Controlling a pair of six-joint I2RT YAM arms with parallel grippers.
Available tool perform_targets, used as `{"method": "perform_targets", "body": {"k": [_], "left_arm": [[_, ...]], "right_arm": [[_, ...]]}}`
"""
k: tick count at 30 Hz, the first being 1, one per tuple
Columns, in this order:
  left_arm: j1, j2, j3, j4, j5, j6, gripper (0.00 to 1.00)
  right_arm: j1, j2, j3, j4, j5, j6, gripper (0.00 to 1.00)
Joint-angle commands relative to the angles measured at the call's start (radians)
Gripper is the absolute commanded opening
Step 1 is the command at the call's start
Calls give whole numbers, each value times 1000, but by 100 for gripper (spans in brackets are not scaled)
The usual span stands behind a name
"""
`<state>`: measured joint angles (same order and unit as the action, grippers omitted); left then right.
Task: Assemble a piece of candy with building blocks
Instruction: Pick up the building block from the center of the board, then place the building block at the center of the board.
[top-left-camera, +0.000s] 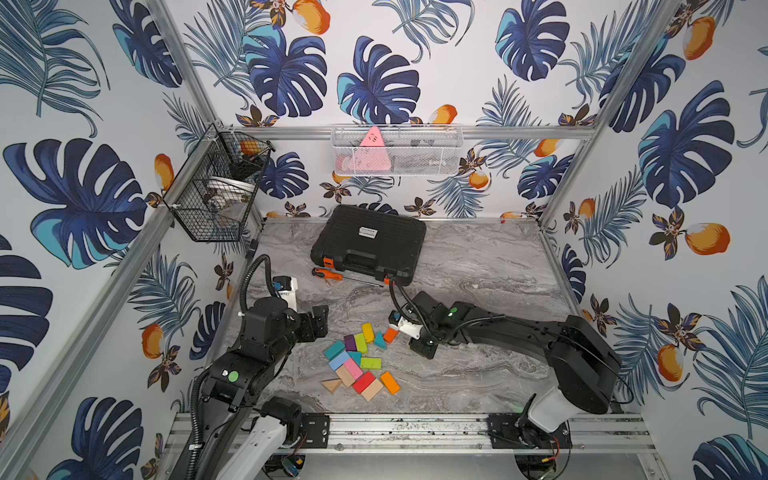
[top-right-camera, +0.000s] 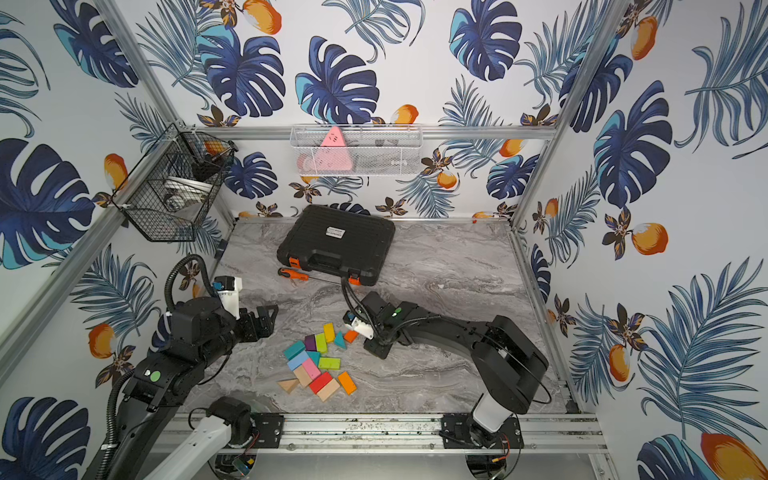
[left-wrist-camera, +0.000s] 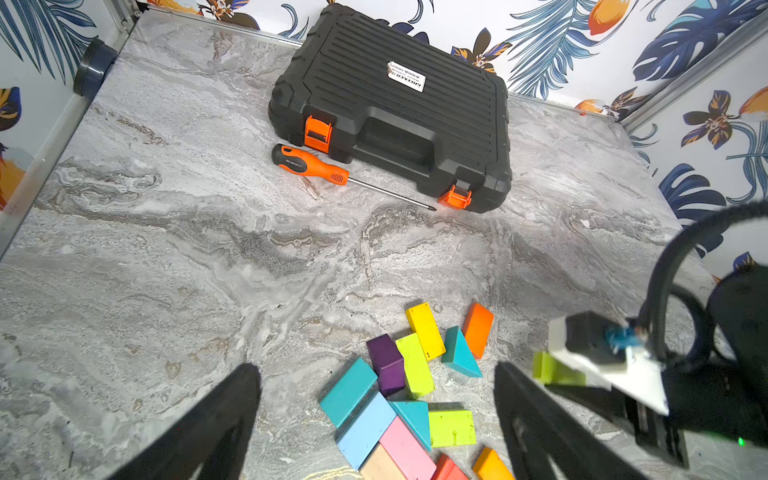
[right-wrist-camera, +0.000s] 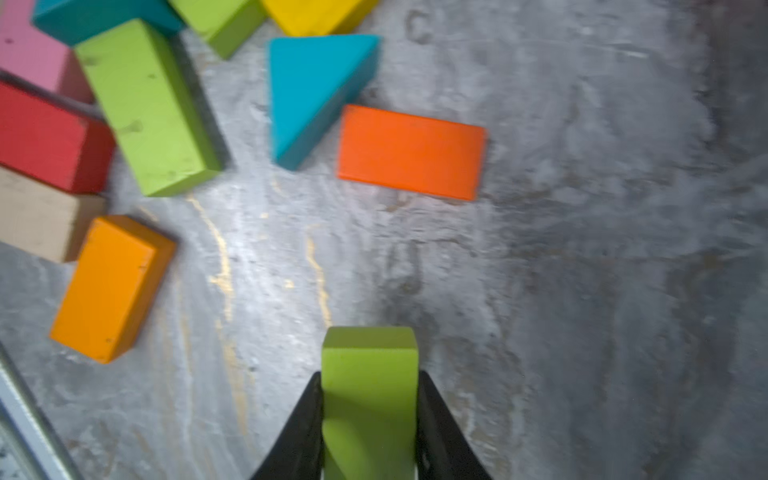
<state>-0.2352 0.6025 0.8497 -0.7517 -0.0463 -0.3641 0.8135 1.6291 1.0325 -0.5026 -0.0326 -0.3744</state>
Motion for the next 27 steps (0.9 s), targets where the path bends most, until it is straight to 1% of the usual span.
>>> {"method": "perform_targets", "body": {"k": [1,2,4,7,8,10,12,14,16,19,21,22,27], "left_arm": [[0,-1,-1,12,5,13,92],[0,0,-1,12,6,12,92],[0,2,-1,12,5,12,92],[0,5,0,11,7,13,92],[0,5,-2,14,12,13,92],[0,8,-3,17,16,14,92],[0,17,0,14,21,16,92],[0,24,-1,16,28,16,92],[1,28,-2,18,34,16,92],[0,33,-3,20,39,17,92],[0,37,-4,21,42,17,92],[0,39,-4,22,43,16,92],[1,49,-4,23,46,16,92]], "right_arm": [[-109,20,57,22,-121,-171,29],[-140,38,66,21,-147,-240,30],[-188,93,94,31,-148,-318,30],[-253,209,247,-76,-198,-394,31],[-260,243,288,-116,-200,-431,32],[-265,279,327,-137,-192,-489,32],[-278,297,338,-135,-223,-554,32],[-291,326,368,-180,-267,-621,32],[-292,356,393,-219,-276,-657,32],[-291,382,395,-209,-262,-687,32],[-292,388,397,-198,-258,-696,32],[-292,421,399,-191,-256,-699,32],[-292,476,419,-221,-253,-727,33]]}}
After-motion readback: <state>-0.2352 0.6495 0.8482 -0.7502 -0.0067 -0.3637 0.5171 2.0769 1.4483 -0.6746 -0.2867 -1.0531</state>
